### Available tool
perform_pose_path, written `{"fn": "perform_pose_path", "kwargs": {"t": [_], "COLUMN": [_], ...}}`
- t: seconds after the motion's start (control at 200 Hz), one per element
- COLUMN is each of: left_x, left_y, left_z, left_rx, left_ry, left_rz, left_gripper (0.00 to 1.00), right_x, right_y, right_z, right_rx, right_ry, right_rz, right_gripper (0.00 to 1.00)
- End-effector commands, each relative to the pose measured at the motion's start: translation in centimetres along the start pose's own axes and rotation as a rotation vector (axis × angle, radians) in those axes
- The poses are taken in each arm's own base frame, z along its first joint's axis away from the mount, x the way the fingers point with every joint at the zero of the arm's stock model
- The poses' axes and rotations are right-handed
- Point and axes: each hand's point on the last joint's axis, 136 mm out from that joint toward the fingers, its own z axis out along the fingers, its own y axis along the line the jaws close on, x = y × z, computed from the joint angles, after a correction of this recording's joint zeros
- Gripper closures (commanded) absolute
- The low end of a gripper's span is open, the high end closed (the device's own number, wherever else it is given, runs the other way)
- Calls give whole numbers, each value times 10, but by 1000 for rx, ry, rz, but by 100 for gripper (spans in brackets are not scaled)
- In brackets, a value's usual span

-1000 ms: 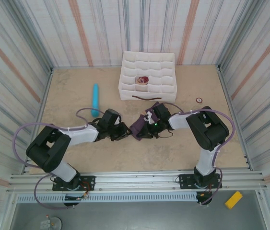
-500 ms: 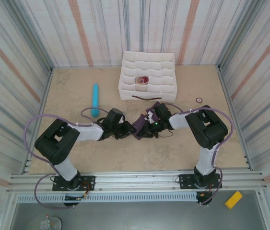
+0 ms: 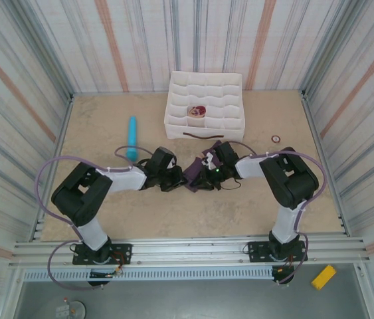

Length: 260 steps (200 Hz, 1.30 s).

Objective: Roll the socks

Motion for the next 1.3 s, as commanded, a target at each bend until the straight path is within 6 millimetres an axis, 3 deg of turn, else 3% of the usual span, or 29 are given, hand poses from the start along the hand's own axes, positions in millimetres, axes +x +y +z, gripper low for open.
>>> {"fn": "perform_pose_path", "kwargs": {"t": [0.0,0.095,0.155,0.396,0.671,1.147,1.298], "left_x": [10,7,6,5,7,8,9], "left_y": [25,25,24,19,24,27,28], "left_z": [-9,-16,-19,-28,-30,-28,-28], "left_rx": [-87,-81,-76,-79,-86,-73,-72], "left_ry": [86,112,130,187,225,239,242], "left_rz": [-31,-47,-51,-42,-53,-68,-68], "left_gripper": [100,100,100,100,100,100,100], "right_x": [-8,-6,-2,20,31,22,23], "right_y": [-6,5,12,39,54,41,35], "right_z": [-22,-31,-32,-22,-2,36,44], "right_rx": [201,284,315,573,827,1057,1078], "right_ry": [-110,-156,-169,-253,-378,-414,-409], "right_rz": [-161,-315,-399,-857,-1236,-1442,-1461], "right_gripper": [61,47,44,42,42,45,53]}}
